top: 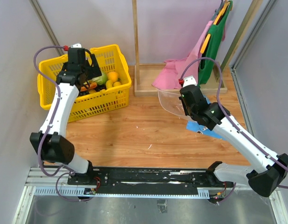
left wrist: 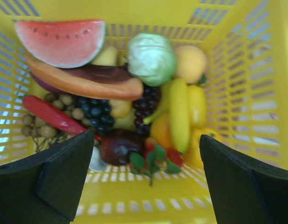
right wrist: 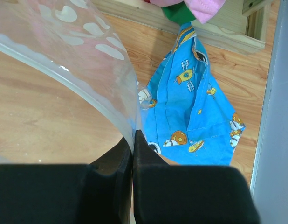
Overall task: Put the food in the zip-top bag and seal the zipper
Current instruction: Pick up the fake vegetable from the bin.
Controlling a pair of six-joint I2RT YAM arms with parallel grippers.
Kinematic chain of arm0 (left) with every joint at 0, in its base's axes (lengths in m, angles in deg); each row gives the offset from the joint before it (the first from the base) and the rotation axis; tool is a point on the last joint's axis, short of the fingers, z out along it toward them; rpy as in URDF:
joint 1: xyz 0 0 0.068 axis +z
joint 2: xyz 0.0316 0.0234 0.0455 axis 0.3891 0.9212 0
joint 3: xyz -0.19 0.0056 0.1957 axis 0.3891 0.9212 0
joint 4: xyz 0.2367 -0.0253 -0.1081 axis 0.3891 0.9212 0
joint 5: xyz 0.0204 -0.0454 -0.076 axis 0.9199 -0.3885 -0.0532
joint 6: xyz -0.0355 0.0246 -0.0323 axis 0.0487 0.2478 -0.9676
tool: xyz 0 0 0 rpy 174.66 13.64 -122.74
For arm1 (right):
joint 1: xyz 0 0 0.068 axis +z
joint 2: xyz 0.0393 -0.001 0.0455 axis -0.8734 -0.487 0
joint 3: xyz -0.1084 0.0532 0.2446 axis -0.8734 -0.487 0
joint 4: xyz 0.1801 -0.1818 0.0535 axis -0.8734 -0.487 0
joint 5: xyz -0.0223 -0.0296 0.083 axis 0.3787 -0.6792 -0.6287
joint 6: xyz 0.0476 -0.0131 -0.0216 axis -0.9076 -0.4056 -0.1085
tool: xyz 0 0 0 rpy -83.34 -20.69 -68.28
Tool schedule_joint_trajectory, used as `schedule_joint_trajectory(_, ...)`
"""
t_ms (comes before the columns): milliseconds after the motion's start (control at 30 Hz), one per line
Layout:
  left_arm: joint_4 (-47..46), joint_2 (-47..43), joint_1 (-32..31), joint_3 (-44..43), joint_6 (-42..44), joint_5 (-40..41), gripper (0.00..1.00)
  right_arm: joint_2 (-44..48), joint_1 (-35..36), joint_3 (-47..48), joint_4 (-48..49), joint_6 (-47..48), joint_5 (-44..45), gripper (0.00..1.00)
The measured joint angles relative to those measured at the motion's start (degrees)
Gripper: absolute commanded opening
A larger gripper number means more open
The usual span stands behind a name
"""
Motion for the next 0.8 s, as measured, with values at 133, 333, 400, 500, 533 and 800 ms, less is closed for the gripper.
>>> schedule_joint_trajectory(133,0.07,6.12,4.61,-2.32,1.46,-0.22,0.99,-0.22,0.0,0.0,0.02,0.24,0.0,0.01)
schedule_joint_trajectory(333,-0.46,16.61,6.56,-8.5,2.71,-3.76,0.99,-0.87,0.0,0.0,0.42,0.52,0.0,0.01)
schedule_joint_trajectory(400,-0.96,19.56,6.88,-10.29,2.69,-4.57,0.99,-1.07,0.0,0.0,0.48,0.57,0.0,0.01)
schedule_joint_trajectory(500,-1.86,24.0,7.23,-13.11,2.47,-5.16,0.99,-1.4,0.0,0.0,0.5,0.7,0.0,0.01)
schedule_joint_trajectory(533,-2.08,25.38,7.32,-14.01,2.38,-5.4,0.98,-1.51,0.0,0.0,0.5,0.76,0.0,0.01)
schedule_joint_trajectory(800,-4.72,35.5,8.22,-19.21,0.17,-9.38,0.98,-1.95,0.0,0.0,0.68,1.4,0.07,0.01)
